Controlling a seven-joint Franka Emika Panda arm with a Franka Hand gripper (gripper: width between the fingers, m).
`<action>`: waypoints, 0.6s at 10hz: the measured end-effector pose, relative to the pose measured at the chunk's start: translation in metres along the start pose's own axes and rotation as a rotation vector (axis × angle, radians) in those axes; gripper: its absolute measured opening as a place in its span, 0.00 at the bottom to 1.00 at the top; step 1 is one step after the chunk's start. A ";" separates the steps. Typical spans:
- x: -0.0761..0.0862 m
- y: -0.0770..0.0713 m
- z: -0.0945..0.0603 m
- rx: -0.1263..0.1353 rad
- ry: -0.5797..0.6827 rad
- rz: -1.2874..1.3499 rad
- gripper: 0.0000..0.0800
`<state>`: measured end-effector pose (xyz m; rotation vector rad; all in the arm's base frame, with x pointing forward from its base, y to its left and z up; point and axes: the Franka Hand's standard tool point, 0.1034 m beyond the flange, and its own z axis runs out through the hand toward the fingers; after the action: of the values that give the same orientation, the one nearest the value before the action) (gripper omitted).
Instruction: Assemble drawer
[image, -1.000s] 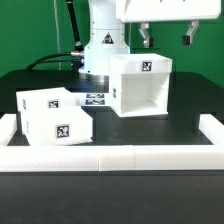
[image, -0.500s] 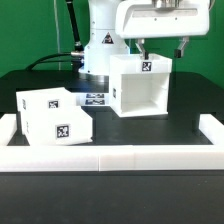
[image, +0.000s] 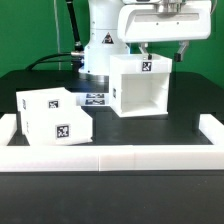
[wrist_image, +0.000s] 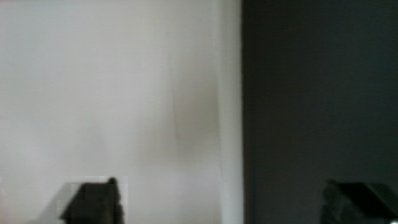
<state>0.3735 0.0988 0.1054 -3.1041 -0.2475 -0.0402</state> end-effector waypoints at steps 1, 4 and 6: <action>0.000 0.001 0.000 0.001 0.000 -0.002 0.33; 0.001 0.002 0.000 0.005 0.002 -0.005 0.04; 0.001 0.002 0.000 0.005 0.002 -0.005 0.04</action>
Offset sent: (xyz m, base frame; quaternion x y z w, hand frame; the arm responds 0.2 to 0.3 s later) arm 0.0000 0.0000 0.0000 0.0000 0.0000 0.0000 1.0000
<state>0.3748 0.0970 0.1055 -3.0984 -0.2547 -0.0429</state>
